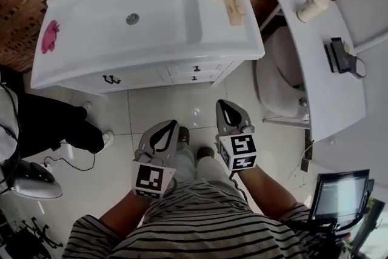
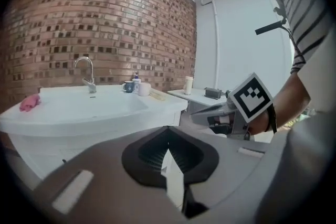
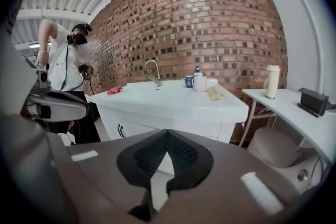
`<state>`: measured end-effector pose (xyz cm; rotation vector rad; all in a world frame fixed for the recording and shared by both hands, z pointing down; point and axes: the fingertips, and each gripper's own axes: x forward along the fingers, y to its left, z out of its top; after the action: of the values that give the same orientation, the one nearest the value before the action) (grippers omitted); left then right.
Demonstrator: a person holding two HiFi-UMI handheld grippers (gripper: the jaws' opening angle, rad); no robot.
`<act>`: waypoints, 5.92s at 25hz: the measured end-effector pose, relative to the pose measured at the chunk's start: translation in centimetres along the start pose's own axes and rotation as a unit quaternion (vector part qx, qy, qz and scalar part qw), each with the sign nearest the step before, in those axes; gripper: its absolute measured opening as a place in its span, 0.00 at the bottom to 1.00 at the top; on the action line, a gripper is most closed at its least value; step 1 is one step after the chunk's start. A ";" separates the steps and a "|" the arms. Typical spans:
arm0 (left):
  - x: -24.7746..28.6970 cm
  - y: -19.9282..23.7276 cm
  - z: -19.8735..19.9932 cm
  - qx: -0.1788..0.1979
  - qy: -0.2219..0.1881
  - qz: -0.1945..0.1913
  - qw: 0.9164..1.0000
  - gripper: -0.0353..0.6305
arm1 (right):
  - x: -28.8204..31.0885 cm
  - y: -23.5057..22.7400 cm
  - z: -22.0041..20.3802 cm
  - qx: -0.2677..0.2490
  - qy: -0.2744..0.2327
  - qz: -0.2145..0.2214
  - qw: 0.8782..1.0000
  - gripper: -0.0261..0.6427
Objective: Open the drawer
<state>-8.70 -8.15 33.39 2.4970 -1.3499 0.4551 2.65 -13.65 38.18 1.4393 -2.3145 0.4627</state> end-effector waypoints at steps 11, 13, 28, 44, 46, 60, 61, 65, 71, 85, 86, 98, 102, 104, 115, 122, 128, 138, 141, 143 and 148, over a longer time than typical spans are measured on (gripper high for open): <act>12.9 7.4 -10.4 -0.022 -0.037 0.049 0.998 0.08 | 22.1 -3.3 -12.8 -0.034 0.021 -0.022 0.999 0.23; 13.9 8.3 -12.0 -0.032 -0.037 0.057 0.997 0.08 | 24.7 -3.9 -14.1 -0.032 0.019 -0.030 0.999 0.27; 14.4 10.9 -14.9 -0.041 -0.021 0.090 0.995 0.08 | 28.9 -4.9 -15.9 -0.023 0.017 -0.062 0.998 0.24; 8.9 7.4 -12.4 -0.060 0.002 0.097 0.994 0.08 | 22.2 -2.3 -19.8 0.000 0.089 -0.038 0.995 0.22; 8.3 6.7 -12.2 -0.060 0.002 0.096 0.994 0.08 | 20.9 -1.8 -20.7 0.002 0.099 -0.035 0.995 0.22; 4.5 1.7 -12.3 -0.057 0.004 0.090 0.994 0.08 | 11.9 1.9 -26.3 0.006 0.148 -0.011 0.989 0.22; 4.2 1.4 -12.3 -0.056 0.003 0.091 0.994 0.08 | 11.4 2.0 -26.6 0.007 0.150 -0.011 0.989 0.22; 3.2 0.4 -12.7 -0.054 0.012 0.087 0.995 0.08 | 11.0 2.0 -26.8 0.012 0.157 -0.012 0.987 0.22; 1.6 -0.5 -11.2 -0.056 0.014 0.101 0.993 0.08 | 10.2 1.4 -25.5 0.022 0.175 -0.049 0.983 0.16; -11.9 -6.4 3.6 0.000 -0.052 0.124 0.991 0.08 | -12.8 3.4 -0.9 0.037 -0.010 0.021 0.999 0.04; -12.7 -6.7 4.4 0.003 -0.064 0.126 0.990 0.08 | -14.2 3.9 0.1 0.039 -0.027 0.026 0.999 0.04; -28.6 -17.0 3.5 0.046 -0.128 0.092 0.986 0.08 | -36.1 12.8 0.4 0.070 -0.123 -0.007 0.990 0.04; -32.3 -20.4 2.0 0.038 -0.128 0.078 0.988 0.08 | -41.7 15.3 -1.0 0.080 -0.136 0.001 0.987 0.04; -33.3 -22.0 1.6 0.037 -0.126 0.073 0.989 0.08 | -43.7 16.0 -1.5 0.079 -0.141 0.000 0.987 0.04; -34.7 -28.7 -0.3 -0.012 -0.122 0.079 0.989 0.08 | -48.6 16.0 -4.4 0.038 -0.127 0.020 0.991 0.04; -32.3 -31.1 0.2 -0.023 -0.108 0.085 0.990 0.08 | -48.9 13.6 -4.1 0.023 -0.127 0.042 0.991 0.04; -32.0 -32.5 0.1 -0.012 -0.105 0.088 0.990 0.08 | -49.1 13.5 -4.4 0.011 -0.131 0.059 0.990 0.04; -31.1 -31.0 0.5 -0.012 -0.104 0.107 0.989 0.08 | -47.1 13.7 -3.3 -0.002 -0.137 0.080 0.987 0.04; -31.0 -30.2 0.5 -0.014 -0.103 0.111 0.988 0.08 | -46.3 14.2 -2.9 -0.006 -0.136 0.086 0.987 0.04; -31.1 -29.9 0.3 -0.016 -0.102 0.113 0.988 0.08 | -46.0 14.7 -2.9 -0.007 -0.134 0.088 0.987 0.04; -31.1 -29.2 0.2 -0.022 -0.100 0.113 0.988 0.08 | -45.4 15.0 -2.8 -0.007 -0.128 0.090 0.988 0.04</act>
<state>-0.12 30.89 18.53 2.4176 -1.7100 0.2189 7.96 29.40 17.86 1.3567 -2.6617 0.3243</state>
